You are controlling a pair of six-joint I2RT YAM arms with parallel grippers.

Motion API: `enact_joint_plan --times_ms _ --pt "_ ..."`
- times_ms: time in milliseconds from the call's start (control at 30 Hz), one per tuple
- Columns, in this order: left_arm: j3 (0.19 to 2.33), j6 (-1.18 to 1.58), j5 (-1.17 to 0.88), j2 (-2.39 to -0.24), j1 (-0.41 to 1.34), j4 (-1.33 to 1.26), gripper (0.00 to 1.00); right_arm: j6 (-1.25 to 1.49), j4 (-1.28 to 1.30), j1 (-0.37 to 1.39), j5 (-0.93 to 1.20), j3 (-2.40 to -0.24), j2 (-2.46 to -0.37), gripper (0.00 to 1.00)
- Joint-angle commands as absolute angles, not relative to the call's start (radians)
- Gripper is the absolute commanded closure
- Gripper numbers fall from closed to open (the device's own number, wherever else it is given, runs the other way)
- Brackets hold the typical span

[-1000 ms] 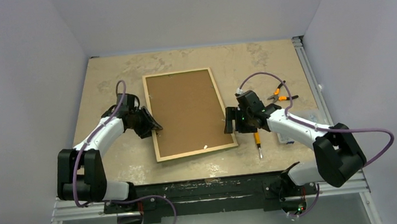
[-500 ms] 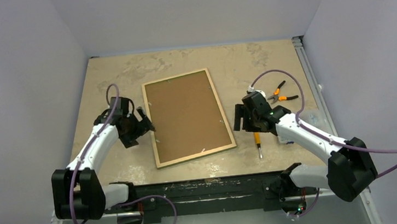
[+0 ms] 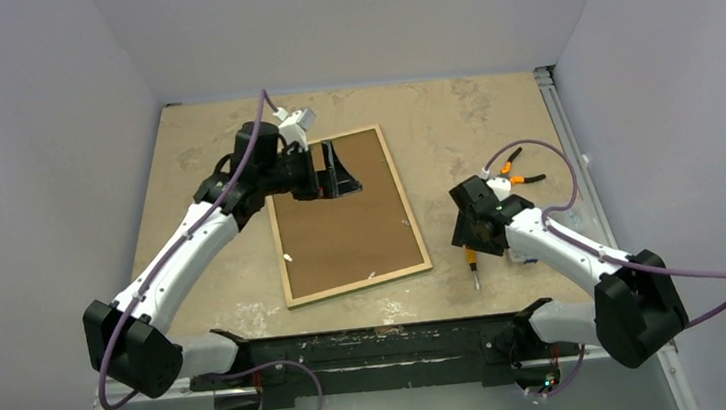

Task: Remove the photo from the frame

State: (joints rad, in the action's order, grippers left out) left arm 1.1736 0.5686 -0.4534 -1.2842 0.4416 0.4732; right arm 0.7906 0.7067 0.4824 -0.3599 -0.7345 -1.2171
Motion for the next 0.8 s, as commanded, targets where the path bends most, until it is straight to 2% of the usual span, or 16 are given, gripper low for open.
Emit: enact_joint_plan --times_ms 0,100,233,333,467,600,767 --pt "1.230 0.500 -0.591 -1.346 0.482 0.401 0.04 0.801 0.630 0.460 -0.303 -0.671 -1.254 0.45" --pt "1.234 0.474 -0.637 -1.357 0.487 0.411 0.04 0.793 0.592 0.456 -0.298 -0.657 -1.285 0.46" --pt "1.229 0.427 -0.686 -1.378 0.507 0.444 0.04 0.761 0.555 0.455 -0.293 -0.660 -1.335 0.53" --pt "1.233 0.407 -0.695 -1.396 0.526 0.462 0.04 0.763 0.542 0.455 -0.278 -0.672 -1.375 0.64" --pt "1.241 0.404 -0.720 -1.405 0.531 0.461 0.04 0.767 0.520 0.456 -0.223 -0.683 -1.410 0.87" --pt "1.232 0.426 -0.749 -1.426 0.533 0.437 0.04 0.764 0.514 0.455 -0.209 -0.705 -1.378 0.99" --pt "1.222 0.462 -0.779 -1.464 0.545 0.407 0.05 0.774 0.465 0.456 -0.117 -0.731 -1.271 1.00"
